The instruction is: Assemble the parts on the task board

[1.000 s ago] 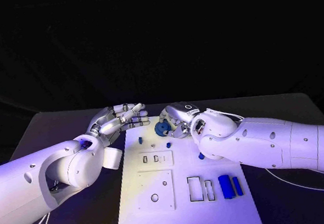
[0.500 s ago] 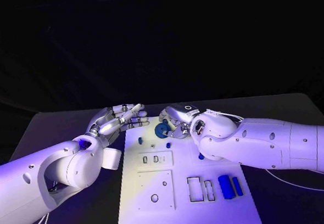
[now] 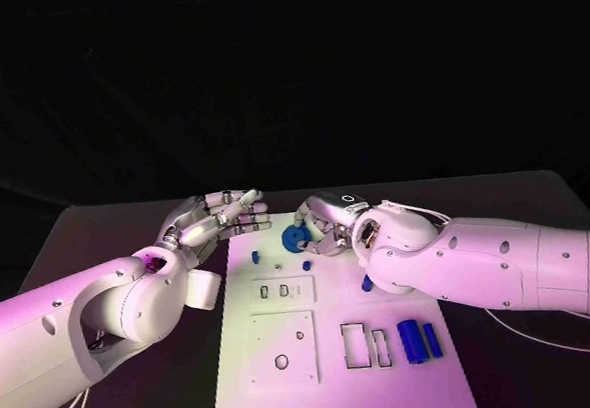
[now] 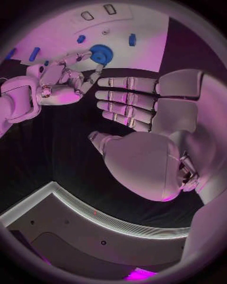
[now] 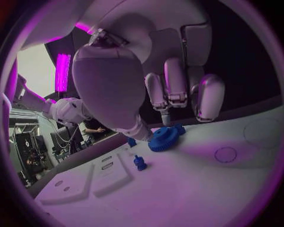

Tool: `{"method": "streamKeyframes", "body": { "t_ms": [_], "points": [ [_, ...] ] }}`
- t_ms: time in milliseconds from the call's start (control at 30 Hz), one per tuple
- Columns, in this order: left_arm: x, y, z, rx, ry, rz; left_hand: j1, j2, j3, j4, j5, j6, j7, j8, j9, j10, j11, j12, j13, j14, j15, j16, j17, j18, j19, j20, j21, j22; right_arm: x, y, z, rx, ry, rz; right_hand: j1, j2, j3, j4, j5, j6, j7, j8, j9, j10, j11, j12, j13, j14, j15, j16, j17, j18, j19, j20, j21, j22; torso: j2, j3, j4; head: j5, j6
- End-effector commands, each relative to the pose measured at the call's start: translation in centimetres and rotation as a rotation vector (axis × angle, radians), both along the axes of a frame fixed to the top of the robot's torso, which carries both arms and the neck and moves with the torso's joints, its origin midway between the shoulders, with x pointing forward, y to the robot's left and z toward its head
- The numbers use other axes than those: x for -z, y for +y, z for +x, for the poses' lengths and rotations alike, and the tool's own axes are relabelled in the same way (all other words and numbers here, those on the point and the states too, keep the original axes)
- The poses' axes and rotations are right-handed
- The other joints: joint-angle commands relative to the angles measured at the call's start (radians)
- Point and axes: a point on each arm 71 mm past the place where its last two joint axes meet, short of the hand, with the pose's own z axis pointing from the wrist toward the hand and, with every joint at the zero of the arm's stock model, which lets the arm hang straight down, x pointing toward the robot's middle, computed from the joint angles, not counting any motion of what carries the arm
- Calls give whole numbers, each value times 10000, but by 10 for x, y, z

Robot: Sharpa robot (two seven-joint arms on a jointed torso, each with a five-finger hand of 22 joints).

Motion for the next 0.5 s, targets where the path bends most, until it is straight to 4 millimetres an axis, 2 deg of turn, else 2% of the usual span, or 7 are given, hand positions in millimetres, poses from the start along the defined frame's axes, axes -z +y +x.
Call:
{"method": "streamKeyframes", "body": {
  "t_ms": [33, 200, 367, 500],
  "points": [
    [-2, -2, 0, 180, -63, -81, -19, 94, -56, -12, 19, -68, 218, -62, 11, -4, 99, -34, 12, -83, -5, -47, 14, 116, 11, 37, -58, -13, 5, 2, -1, -106, 737, 127, -156, 31, -35, 100, 30, -49, 36, -59, -40, 69, -11, 65, 772, 1042, 79, 62, 2635, -19, 58, 49, 9, 19, 7, 0, 28, -23, 7],
    [-2, -3, -1, 186, -56, -80, -19, 94, -56, -12, 19, -68, 218, -62, 11, -4, 99, -34, 12, -83, -5, -47, 14, 116, 11, 37, -58, -13, 6, 1, 2, 51, 892, 112, -211, 63, -47, 134, 19, -54, 37, -62, -56, 104, -10, 97, 818, 1042, 80, 62, 2635, -26, 77, 50, 33, 51, 18, -3, 42, -20, -8],
    [-2, -2, -1, 169, -51, -71, -22, 96, -72, -6, 16, -75, 222, -64, 13, -4, 101, -43, 12, -89, -3, -54, 17, 116, 9, 40, -62, -18, 7, 0, 3, 159, 988, 55, -218, 66, -49, 137, 24, -59, 38, -65, -59, 109, -9, 101, 824, 1042, 81, 62, 2635, -27, 78, 50, 34, 53, 16, -5, 7, 7, -27],
    [-2, -2, -1, 169, -50, -70, -22, 96, -72, -6, 16, -75, 222, -64, 13, -4, 101, -43, 12, -89, -3, -54, 17, 116, 9, 40, -62, -18, 6, -1, 3, 216, 891, 129, -219, 68, -49, 137, 31, -62, 38, -67, -62, 105, -9, 98, 819, 1042, 81, 62, 2635, -28, 81, 51, 38, 58, 12, -9, 15, -9, -25]
  ]
}}
